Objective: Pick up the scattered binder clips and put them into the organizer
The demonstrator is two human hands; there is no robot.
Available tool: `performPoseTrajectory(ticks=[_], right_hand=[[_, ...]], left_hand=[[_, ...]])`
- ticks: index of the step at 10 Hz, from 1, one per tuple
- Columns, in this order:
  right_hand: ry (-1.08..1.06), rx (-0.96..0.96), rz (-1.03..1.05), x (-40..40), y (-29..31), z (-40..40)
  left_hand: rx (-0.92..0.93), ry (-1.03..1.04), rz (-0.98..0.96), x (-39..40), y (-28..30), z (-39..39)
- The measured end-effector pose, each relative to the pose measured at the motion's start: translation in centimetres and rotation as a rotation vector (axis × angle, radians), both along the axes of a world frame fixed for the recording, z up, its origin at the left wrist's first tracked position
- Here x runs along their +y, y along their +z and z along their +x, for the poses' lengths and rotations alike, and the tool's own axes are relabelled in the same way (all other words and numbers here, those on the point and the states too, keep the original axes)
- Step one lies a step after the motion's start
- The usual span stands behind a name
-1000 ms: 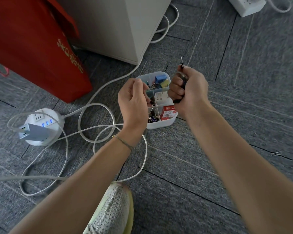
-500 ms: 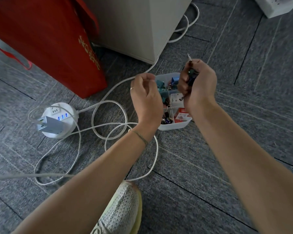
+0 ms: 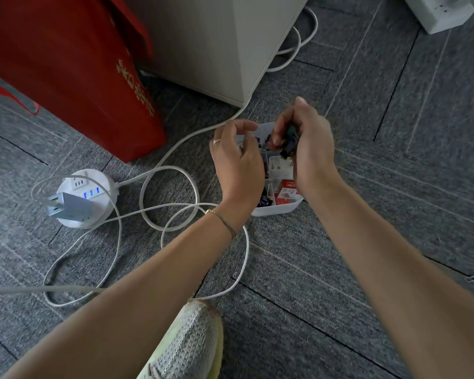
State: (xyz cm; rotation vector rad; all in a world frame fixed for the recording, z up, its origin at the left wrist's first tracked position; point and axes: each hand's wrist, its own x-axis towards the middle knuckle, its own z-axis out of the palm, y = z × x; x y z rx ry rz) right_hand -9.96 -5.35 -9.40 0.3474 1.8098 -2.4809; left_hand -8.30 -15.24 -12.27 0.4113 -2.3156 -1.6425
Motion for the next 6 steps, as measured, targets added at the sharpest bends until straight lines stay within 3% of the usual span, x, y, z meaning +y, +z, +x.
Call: performPoseTrajectory(ticks=[5,6], right_hand=[[0.073,0.058,0.029,1.1,0.5,1.2],[0.052,0.095,0.019,1.9,1.0,1.0]], left_hand=[[-0.026,0.003,0.040,-0.3,0.7,0.0],[0.061,0.019,0.073,-0.4,1.9,-0.1]])
